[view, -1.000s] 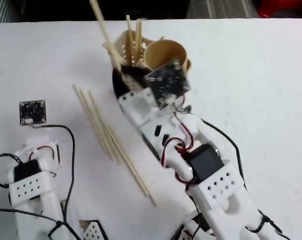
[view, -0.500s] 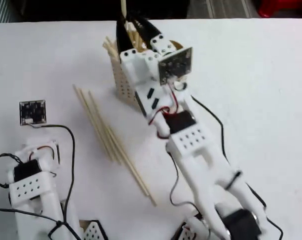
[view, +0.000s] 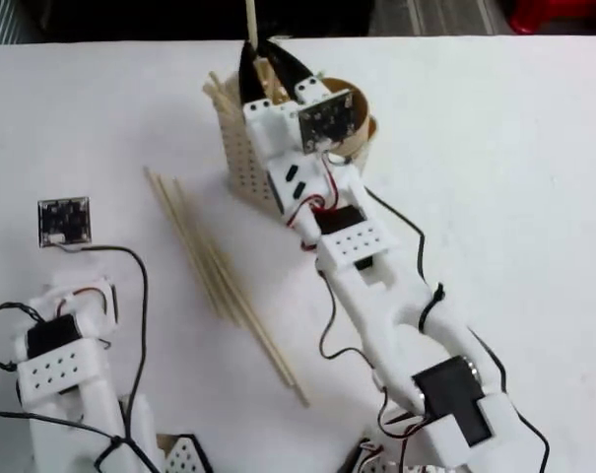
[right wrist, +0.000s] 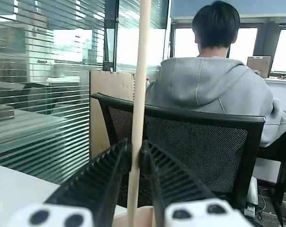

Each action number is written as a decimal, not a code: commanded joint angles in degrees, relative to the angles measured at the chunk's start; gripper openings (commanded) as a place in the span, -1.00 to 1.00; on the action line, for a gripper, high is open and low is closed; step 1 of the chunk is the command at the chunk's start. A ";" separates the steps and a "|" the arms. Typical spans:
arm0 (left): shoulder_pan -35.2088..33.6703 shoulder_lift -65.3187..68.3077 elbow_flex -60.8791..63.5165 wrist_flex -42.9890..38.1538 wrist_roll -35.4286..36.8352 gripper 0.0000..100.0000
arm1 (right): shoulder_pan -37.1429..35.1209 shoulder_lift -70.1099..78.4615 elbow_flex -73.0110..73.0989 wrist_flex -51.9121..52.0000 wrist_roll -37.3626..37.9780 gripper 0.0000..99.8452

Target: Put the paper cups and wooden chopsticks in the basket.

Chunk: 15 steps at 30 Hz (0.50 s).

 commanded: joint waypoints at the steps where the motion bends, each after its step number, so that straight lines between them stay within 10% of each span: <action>1: -0.48 -1.01 0.00 -0.70 -0.53 -0.95 | 0.48 -2.68 -0.44 4.18 0.70 -0.94; 7: -0.48 -1.01 0.00 -0.79 -0.53 -0.95 | -1.01 -14.73 -0.35 26.15 0.26 -0.58; 15: -0.48 -1.01 0.00 -0.79 -0.53 -0.95 | -6.81 -30.55 -0.18 58.15 0.18 -0.69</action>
